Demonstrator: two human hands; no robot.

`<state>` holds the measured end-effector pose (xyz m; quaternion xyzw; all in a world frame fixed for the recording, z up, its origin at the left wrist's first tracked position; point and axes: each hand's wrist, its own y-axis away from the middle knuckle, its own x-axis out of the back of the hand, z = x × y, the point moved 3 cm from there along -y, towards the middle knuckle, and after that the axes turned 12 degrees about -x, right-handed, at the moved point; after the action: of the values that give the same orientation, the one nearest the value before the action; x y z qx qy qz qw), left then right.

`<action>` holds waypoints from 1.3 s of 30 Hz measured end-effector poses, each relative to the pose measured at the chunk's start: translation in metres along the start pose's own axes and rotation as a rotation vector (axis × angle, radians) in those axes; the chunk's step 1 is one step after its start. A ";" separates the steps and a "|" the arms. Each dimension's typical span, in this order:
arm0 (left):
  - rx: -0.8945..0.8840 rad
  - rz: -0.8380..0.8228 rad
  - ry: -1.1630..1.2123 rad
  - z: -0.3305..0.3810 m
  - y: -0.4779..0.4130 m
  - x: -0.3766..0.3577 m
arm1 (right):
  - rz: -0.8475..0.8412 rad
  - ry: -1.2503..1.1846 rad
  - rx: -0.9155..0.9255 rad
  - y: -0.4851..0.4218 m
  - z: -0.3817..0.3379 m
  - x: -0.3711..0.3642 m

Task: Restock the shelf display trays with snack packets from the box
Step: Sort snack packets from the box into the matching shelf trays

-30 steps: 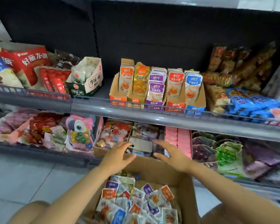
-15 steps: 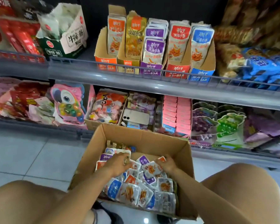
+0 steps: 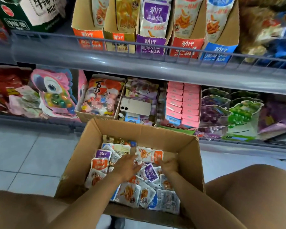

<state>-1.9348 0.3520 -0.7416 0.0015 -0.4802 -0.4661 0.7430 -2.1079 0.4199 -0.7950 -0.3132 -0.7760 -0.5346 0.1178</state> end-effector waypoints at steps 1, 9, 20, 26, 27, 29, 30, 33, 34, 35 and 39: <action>0.004 -0.010 -0.020 -0.002 -0.002 -0.002 | -0.026 0.006 0.008 0.000 -0.001 0.000; -0.058 -0.090 -0.232 -0.003 -0.017 -0.015 | -0.234 0.133 0.057 0.003 -0.004 -0.007; -0.148 0.015 0.064 0.020 -0.010 0.010 | -0.320 0.214 0.300 0.043 -0.039 0.023; -0.192 -0.016 0.536 0.062 0.015 0.073 | -0.536 0.139 0.515 0.118 -0.103 0.089; -0.207 0.011 0.538 0.068 0.019 0.086 | -0.559 0.118 0.520 0.128 -0.110 0.096; -0.250 0.072 0.576 0.080 0.031 0.111 | -0.571 0.067 0.563 0.144 -0.120 0.109; -0.266 0.109 0.616 0.083 0.037 0.123 | -0.563 0.029 0.586 0.151 -0.124 0.115; -0.193 0.389 0.798 0.088 0.060 0.158 | -0.534 -0.125 0.601 0.167 -0.134 0.131; -0.152 0.501 0.907 0.085 0.065 0.168 | -0.525 -0.187 0.604 0.172 -0.137 0.136; -0.119 0.597 1.044 0.085 0.071 0.177 | -0.500 -0.246 0.612 0.175 -0.140 0.139; -0.109 0.738 1.333 0.084 0.087 0.200 | -0.405 -0.520 0.620 0.193 -0.151 0.153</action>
<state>-1.9141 0.2998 -0.5146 0.0854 0.1240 -0.1111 0.9823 -2.1316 0.3836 -0.5099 -0.2288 -0.9490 -0.1929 -0.0998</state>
